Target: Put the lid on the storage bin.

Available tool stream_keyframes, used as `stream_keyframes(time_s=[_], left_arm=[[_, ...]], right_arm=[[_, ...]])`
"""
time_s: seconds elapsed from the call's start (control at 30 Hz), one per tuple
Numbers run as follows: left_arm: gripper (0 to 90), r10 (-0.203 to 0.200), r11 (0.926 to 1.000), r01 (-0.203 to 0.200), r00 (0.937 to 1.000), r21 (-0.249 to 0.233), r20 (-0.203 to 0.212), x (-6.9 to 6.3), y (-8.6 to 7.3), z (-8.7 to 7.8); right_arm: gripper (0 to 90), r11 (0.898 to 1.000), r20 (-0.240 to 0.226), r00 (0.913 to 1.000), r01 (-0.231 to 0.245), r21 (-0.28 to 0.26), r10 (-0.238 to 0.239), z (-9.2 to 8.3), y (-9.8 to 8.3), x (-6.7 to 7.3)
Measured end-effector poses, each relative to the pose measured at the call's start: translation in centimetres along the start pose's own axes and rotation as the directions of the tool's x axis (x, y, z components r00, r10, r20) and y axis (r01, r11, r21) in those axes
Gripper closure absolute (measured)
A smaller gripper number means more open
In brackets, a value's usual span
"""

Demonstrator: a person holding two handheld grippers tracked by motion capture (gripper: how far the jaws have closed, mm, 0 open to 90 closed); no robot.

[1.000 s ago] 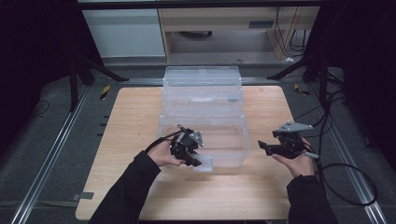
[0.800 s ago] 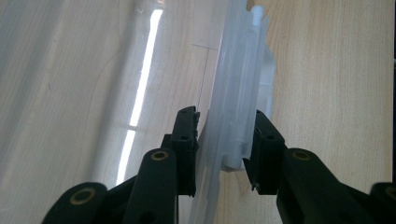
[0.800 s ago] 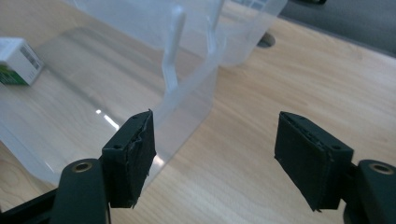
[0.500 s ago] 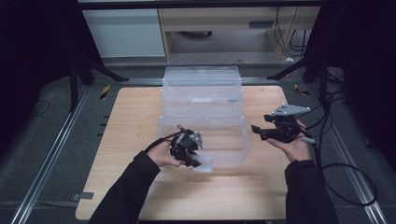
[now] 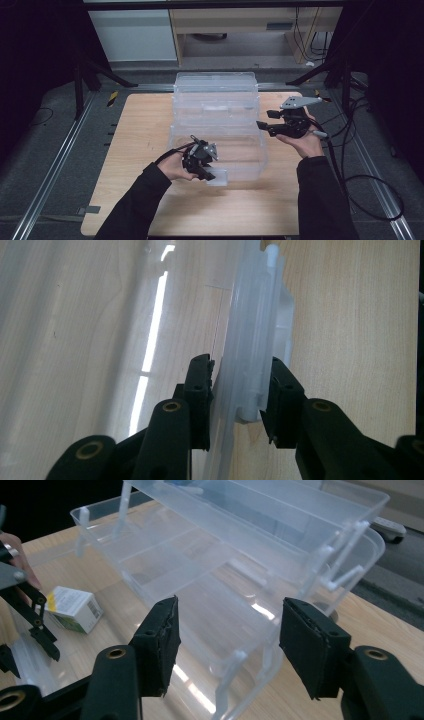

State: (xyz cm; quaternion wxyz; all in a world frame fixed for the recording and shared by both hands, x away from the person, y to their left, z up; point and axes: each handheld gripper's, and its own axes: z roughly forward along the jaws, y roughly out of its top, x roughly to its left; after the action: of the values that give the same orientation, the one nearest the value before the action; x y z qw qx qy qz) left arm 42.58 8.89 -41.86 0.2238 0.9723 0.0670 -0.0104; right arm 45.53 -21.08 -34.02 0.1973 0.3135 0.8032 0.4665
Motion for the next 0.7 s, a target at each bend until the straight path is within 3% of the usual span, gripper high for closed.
stream_keyframes(time_s=[0.37, 0.7], left_arm=[[67.7, 0.002, 1.0, -0.002, 1.0, 0.0, -0.005, -0.2, 0.0, 0.0], [67.7, 0.011, 0.9999, -0.011, 0.9999, 0.006, -0.001, -0.3, 0.0, 0.0]], right_arm=[[46.4, 0.997, -0.086, 0.993, 0.079, -0.019, -0.08, 1.8, 3.5, -0.3], [49.7, 0.991, -0.144, 0.9807, 0.136, 0.013, -0.132, 4.1, 5.5, -0.9]])
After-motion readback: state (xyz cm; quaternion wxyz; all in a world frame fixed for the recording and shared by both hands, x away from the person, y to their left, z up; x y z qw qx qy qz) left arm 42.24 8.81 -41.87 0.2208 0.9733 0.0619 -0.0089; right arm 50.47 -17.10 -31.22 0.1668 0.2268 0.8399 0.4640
